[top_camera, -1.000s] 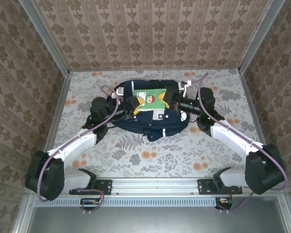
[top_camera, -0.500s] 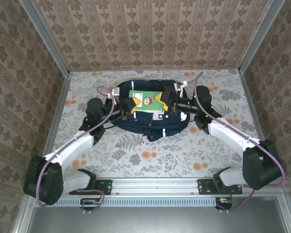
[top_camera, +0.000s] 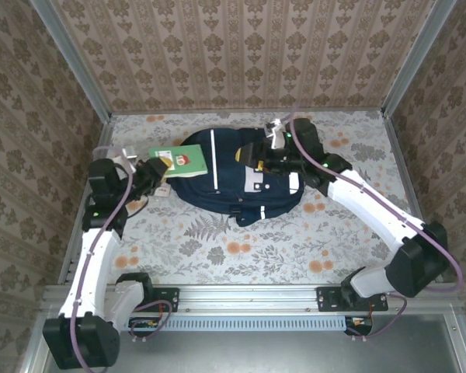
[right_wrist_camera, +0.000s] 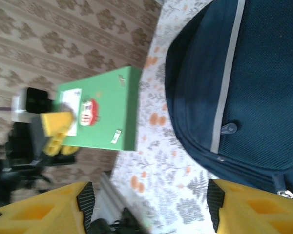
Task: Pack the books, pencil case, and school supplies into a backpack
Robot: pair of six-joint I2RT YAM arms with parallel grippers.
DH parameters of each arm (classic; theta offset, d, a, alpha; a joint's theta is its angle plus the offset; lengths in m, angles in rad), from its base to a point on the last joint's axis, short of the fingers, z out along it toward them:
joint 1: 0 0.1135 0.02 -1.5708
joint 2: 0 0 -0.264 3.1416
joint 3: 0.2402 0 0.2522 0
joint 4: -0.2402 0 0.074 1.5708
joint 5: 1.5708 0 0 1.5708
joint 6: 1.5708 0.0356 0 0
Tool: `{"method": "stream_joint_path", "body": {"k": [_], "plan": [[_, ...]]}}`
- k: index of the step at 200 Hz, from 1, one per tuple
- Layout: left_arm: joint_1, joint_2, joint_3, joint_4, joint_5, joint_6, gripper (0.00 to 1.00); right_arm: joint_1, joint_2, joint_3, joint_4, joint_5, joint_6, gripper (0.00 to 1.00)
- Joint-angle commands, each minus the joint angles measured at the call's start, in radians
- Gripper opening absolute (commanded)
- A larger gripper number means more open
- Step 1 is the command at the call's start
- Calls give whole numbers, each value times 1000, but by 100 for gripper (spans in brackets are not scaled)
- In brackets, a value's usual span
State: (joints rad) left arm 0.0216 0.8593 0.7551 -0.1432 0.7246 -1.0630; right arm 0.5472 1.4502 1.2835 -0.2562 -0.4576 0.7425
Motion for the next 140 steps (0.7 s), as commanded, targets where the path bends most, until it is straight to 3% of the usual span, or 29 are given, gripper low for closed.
{"method": "stream_joint_path", "body": {"k": [1, 52, 95, 140], "plan": [[61, -47, 64, -201, -13, 131, 0, 63, 112, 106, -187, 190, -140, 62], [96, -64, 137, -347, -151, 223, 0, 184, 392, 405, -350, 435, -231, 53], [104, -80, 199, -472, -302, 289, 0, 245, 643, 688, -472, 569, -274, 53], [109, -82, 181, -459, -285, 279, 0, 286, 893, 1030, -611, 668, -295, 55]]}}
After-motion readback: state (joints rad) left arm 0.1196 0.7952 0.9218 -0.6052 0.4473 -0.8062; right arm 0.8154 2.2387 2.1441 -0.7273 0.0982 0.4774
